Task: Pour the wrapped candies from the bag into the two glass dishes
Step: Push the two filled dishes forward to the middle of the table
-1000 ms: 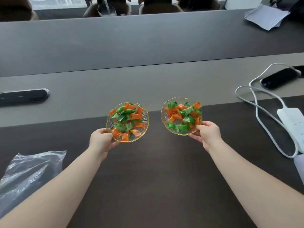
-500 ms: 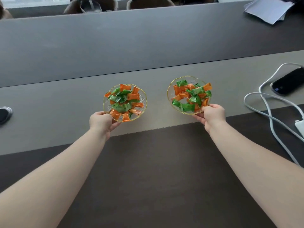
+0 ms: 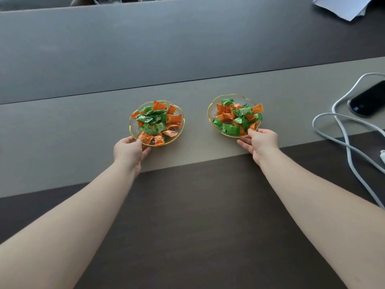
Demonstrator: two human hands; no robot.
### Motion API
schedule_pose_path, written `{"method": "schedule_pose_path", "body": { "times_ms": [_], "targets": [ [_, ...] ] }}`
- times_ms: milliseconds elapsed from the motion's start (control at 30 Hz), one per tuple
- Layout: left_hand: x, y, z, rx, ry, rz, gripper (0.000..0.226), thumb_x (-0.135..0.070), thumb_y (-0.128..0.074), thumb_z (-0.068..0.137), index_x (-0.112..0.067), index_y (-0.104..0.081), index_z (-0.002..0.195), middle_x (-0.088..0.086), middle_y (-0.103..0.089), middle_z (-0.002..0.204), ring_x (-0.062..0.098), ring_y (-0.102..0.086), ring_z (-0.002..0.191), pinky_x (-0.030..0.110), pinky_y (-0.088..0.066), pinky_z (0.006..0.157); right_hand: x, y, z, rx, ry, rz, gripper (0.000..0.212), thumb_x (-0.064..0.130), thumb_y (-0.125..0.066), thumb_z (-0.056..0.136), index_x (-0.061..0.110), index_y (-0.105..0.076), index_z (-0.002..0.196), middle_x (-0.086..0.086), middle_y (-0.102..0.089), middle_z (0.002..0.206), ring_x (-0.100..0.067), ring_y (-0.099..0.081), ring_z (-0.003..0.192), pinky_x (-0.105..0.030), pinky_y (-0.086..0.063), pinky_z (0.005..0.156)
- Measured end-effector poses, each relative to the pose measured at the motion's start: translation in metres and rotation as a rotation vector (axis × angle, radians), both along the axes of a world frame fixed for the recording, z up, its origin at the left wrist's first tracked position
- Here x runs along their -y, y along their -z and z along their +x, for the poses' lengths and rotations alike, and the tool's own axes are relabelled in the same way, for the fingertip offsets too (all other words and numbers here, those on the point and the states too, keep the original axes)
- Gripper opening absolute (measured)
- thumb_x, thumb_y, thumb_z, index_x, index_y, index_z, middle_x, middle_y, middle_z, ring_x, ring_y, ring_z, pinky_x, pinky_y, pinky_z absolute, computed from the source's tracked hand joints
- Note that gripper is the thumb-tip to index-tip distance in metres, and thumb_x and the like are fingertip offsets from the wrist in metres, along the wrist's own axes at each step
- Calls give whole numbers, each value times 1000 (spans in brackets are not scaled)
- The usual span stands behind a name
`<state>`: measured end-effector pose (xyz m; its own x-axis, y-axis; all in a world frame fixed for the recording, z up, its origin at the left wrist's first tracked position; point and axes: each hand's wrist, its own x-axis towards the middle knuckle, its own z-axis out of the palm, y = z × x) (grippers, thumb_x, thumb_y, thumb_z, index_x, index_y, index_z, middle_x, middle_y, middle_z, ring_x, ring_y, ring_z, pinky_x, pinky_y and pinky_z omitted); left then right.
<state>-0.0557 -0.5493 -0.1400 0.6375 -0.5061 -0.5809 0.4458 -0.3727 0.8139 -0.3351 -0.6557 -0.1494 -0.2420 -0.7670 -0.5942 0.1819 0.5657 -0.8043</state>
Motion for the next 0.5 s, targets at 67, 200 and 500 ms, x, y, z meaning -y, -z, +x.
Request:
{"method": "schedule_pose_path", "body": {
  "times_ms": [67, 200, 500],
  "targets": [
    [-1, 2, 0, 21, 32, 3, 24, -3, -47, 90, -1, -56, 112, 10, -65, 107, 18, -66, 96, 26, -56, 68, 0, 0, 0, -2, -27, -1, 31, 5, -55, 91, -4, -53, 122, -18, -65, 110, -24, -69, 81, -34, -60, 63],
    [-5, 2, -1, 118, 134, 23, 29, 4, -43, 86, -9, -57, 108, 9, -62, 106, 22, -61, 107, 33, -51, 90, 3, -4, -1, -75, -99, 17, 39, 10, -63, 88, -3, -53, 123, -19, -65, 111, -25, -70, 85, -34, -59, 61],
    [-45, -8, -3, 468, 360, 256, 44, -14, -47, 85, -9, -50, 129, 10, -58, 129, 28, -55, 116, 34, -45, 95, -10, -20, -6, -242, -275, 86, 36, 2, -55, 90, -6, -48, 125, -28, -58, 123, -33, -64, 98, -37, -57, 76]
  ]
}}
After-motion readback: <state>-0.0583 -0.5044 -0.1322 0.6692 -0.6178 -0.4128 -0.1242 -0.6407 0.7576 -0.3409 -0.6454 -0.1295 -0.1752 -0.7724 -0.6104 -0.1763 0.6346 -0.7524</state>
